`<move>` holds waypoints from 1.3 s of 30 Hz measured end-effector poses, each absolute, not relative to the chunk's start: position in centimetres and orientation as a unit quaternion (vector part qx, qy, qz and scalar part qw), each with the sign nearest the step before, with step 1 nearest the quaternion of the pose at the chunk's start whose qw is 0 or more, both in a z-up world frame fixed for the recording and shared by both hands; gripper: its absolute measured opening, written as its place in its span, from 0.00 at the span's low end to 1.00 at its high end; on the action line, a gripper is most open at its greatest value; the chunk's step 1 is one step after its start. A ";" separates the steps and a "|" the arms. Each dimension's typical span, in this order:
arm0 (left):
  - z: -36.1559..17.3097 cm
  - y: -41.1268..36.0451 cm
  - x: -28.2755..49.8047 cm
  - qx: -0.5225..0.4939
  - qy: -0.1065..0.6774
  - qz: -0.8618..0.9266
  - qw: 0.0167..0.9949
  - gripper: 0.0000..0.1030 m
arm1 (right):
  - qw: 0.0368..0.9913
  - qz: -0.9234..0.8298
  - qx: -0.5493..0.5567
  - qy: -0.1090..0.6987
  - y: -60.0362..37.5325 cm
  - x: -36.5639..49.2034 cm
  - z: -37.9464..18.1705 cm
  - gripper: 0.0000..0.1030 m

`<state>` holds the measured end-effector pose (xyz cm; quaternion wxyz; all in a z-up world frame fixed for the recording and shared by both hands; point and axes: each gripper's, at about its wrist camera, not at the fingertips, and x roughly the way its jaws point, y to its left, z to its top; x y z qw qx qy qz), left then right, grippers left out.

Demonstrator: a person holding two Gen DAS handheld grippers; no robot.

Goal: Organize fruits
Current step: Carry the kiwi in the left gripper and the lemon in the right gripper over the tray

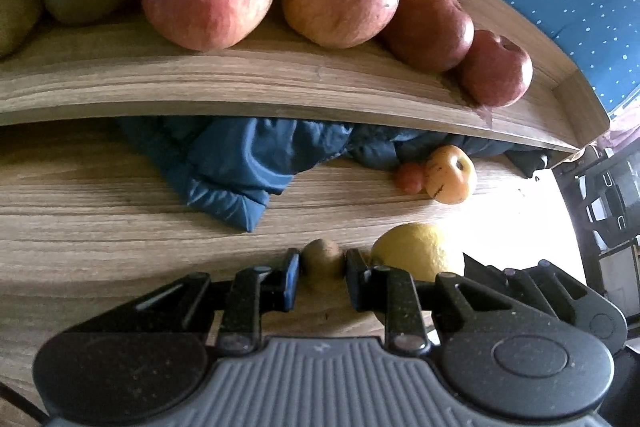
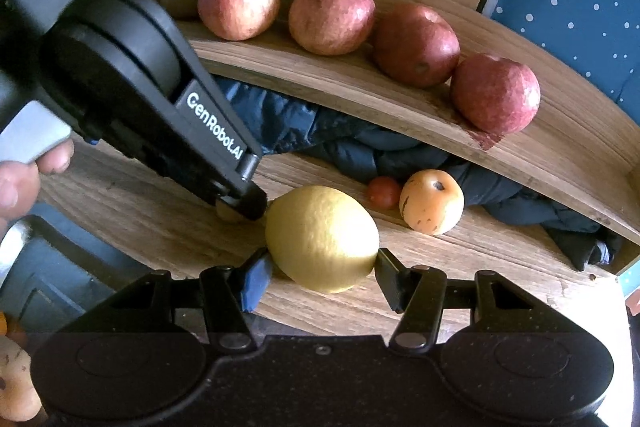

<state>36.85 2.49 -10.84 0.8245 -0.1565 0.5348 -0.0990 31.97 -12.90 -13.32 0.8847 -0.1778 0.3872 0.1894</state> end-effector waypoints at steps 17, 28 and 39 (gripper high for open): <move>-10.7 3.9 36.2 -0.162 0.534 -0.075 0.826 0.26 | 0.884 0.211 -0.149 0.390 -12.8 34.4 -13.2 0.67; -10.3 4.1 35.8 -0.165 0.529 -0.072 0.829 0.26 | 0.885 0.213 -0.136 0.391 -13.1 34.1 -13.0 0.57; -8.7 3.1 32.6 -0.160 0.516 -0.077 0.838 0.26 | 0.895 0.210 -0.125 0.373 -14.6 30.1 -10.6 0.57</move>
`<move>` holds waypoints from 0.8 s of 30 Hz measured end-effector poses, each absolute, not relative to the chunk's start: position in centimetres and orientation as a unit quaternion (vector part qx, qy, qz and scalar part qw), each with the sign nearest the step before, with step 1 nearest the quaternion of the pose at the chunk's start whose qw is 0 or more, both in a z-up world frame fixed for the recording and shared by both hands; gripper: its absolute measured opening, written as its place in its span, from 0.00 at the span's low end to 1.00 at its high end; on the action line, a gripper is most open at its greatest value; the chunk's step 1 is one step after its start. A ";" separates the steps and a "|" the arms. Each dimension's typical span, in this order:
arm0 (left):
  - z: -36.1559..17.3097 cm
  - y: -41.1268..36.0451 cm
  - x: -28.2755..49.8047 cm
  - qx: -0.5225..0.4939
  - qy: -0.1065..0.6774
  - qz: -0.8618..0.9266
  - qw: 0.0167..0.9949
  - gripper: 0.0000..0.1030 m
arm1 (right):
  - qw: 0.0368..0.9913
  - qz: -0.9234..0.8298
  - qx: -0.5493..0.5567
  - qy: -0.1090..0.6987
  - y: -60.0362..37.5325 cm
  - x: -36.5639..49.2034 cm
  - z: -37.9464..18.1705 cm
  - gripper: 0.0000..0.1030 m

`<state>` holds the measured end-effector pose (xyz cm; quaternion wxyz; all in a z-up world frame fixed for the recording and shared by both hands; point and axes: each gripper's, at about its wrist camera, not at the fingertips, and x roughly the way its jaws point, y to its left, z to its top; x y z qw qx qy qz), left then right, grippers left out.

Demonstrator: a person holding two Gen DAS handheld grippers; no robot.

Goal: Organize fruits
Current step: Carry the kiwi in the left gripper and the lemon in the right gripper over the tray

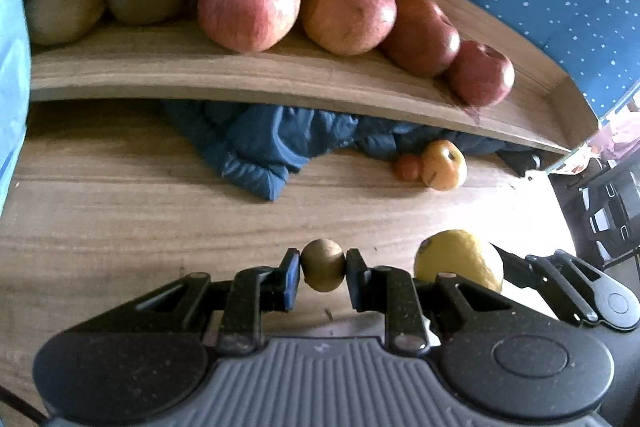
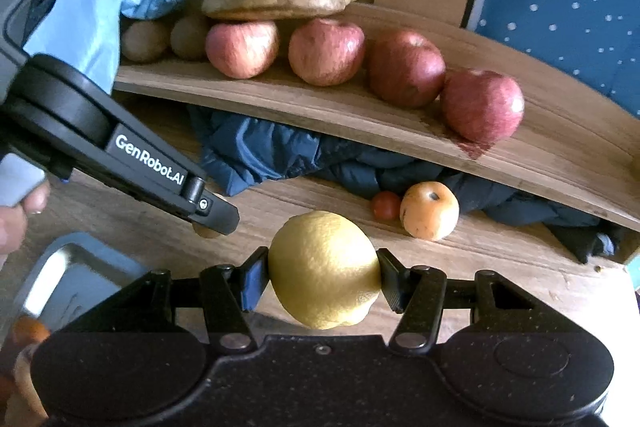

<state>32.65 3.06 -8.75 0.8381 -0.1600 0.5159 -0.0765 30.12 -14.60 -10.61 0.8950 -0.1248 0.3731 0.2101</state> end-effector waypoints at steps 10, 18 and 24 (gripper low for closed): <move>-7.9 1.4 28.6 -0.153 0.515 -0.080 0.840 0.26 | 0.897 0.210 -0.124 0.369 -16.3 25.5 -9.6 0.57; -7.6 0.2 25.4 -0.145 0.523 -0.084 0.836 0.26 | 0.893 0.219 -0.125 0.372 -17.7 21.7 -9.3 0.57; -7.6 -0.6 23.5 -0.139 0.527 -0.089 0.833 0.26 | 0.889 0.224 -0.122 0.381 -18.3 19.0 -9.7 0.57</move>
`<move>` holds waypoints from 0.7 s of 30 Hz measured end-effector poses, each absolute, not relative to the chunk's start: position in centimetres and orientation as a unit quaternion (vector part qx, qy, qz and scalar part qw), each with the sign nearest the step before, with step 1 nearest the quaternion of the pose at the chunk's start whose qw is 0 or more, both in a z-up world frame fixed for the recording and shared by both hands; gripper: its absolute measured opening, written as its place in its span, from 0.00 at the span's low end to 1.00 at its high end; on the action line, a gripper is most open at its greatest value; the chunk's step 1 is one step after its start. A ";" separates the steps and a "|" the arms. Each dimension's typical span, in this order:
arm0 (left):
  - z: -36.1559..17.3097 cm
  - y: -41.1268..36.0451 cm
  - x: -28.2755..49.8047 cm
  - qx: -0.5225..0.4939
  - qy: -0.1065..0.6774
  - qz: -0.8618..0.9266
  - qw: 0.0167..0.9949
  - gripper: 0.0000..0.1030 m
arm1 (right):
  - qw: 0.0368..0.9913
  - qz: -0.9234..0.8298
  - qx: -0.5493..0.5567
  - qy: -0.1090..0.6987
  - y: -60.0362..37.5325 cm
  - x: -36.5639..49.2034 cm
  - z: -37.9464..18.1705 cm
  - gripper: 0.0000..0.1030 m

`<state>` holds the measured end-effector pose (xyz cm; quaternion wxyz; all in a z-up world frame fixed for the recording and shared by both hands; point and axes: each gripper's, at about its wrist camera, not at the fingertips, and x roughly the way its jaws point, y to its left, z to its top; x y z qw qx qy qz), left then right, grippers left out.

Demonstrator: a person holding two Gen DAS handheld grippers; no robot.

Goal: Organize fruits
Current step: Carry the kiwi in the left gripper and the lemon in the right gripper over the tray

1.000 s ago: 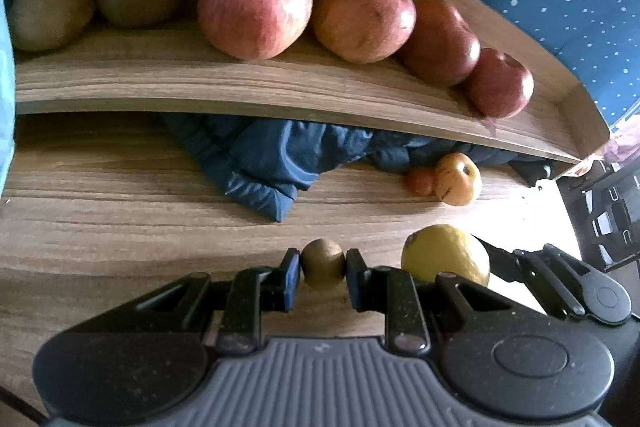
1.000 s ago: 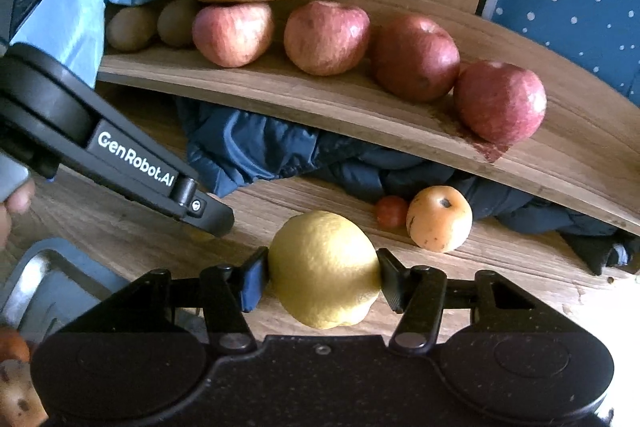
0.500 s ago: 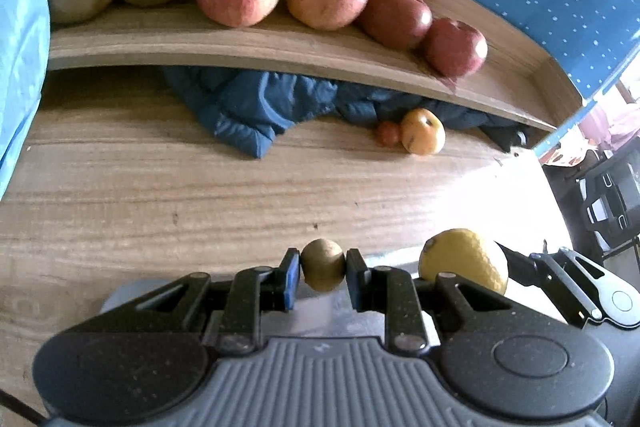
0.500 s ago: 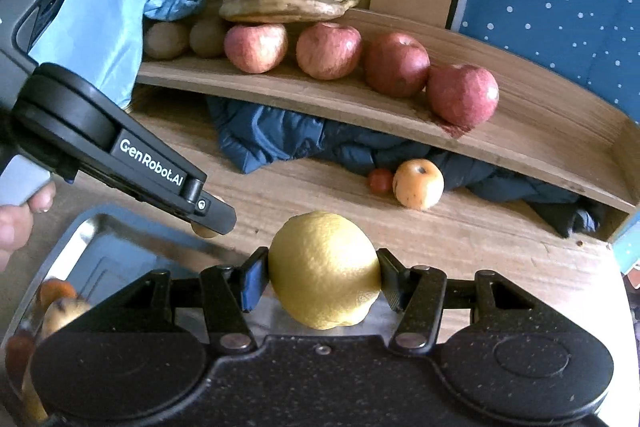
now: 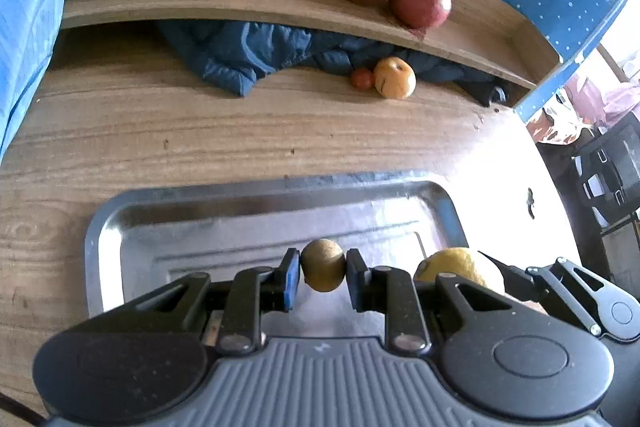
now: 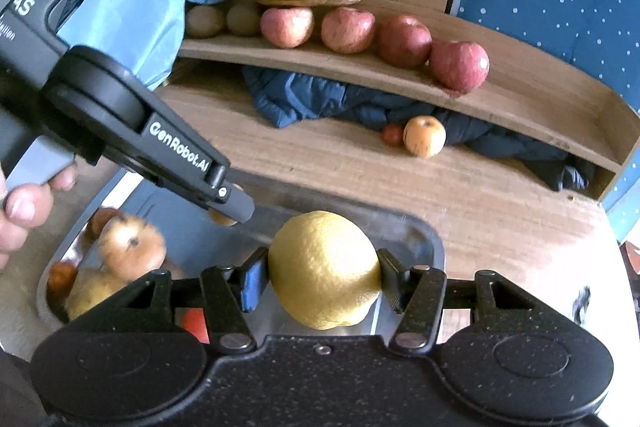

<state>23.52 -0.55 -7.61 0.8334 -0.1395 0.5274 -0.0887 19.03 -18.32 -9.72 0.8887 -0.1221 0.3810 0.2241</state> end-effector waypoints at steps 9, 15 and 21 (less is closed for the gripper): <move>-7.9 -1.3 21.7 -0.130 0.534 -0.088 0.831 0.26 | 0.883 0.226 -0.117 0.394 -19.0 16.2 -10.2 0.57; -8.1 -1.6 21.2 -0.127 0.539 -0.082 0.829 0.26 | 0.880 0.225 -0.112 0.403 -19.2 15.4 -10.5 0.57; -8.3 -1.8 21.0 -0.123 0.542 -0.079 0.828 0.26 | 0.876 0.229 -0.110 0.411 -19.4 15.0 -10.8 0.57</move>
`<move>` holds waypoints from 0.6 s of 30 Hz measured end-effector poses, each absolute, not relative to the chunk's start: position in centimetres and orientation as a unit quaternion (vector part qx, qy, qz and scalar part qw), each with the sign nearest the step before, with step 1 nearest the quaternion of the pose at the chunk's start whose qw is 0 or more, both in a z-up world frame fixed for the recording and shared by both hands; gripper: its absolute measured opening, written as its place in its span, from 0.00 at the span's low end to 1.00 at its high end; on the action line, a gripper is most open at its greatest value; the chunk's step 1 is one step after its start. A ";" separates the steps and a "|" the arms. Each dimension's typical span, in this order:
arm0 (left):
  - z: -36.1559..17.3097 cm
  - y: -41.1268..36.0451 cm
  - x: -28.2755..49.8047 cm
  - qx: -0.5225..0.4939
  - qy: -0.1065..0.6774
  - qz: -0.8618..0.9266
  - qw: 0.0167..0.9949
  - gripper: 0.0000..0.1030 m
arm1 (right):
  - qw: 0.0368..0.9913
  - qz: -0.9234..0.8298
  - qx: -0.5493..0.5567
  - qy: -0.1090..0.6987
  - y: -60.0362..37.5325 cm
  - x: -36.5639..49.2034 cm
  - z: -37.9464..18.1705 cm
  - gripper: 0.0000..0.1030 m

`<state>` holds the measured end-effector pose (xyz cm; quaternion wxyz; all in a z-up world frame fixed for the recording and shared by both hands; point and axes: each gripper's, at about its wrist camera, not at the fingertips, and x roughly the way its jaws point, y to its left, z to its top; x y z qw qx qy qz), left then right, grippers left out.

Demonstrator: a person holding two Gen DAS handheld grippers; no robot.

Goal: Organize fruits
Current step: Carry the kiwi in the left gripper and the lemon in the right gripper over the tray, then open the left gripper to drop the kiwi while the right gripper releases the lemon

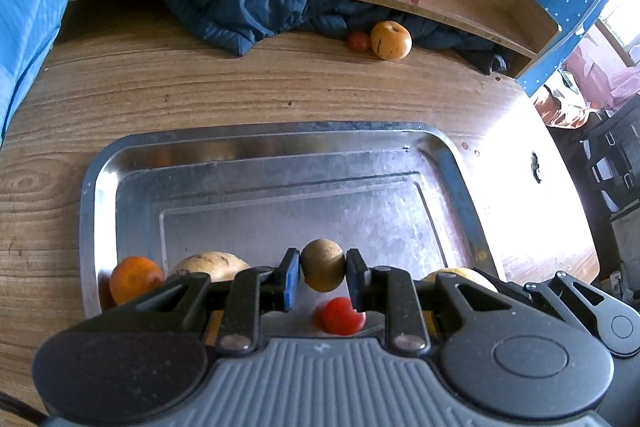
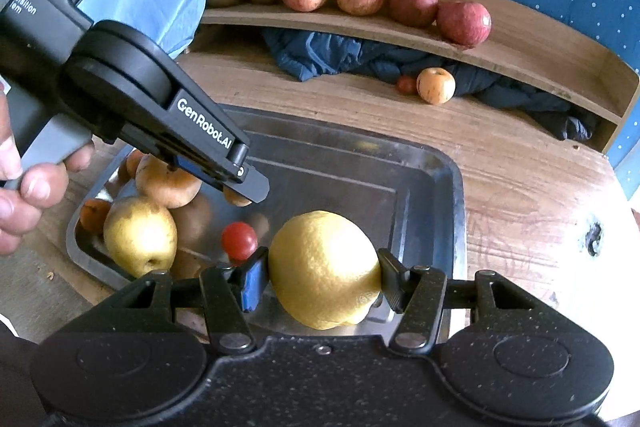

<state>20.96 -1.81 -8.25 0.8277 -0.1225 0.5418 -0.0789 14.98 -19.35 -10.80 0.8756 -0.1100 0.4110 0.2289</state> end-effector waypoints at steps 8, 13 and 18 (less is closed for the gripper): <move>-8.5 -2.1 21.0 -0.116 0.549 -0.073 0.824 0.26 | 0.871 0.232 -0.106 0.419 -19.6 15.0 -11.2 0.57; -8.4 -2.1 20.8 -0.115 0.552 -0.069 0.823 0.26 | 0.869 0.233 -0.104 0.425 -19.7 14.9 -11.4 0.57; -8.5 -2.2 20.5 -0.112 0.555 -0.066 0.822 0.26 | 0.867 0.233 -0.104 0.427 -19.7 14.7 -11.4 0.57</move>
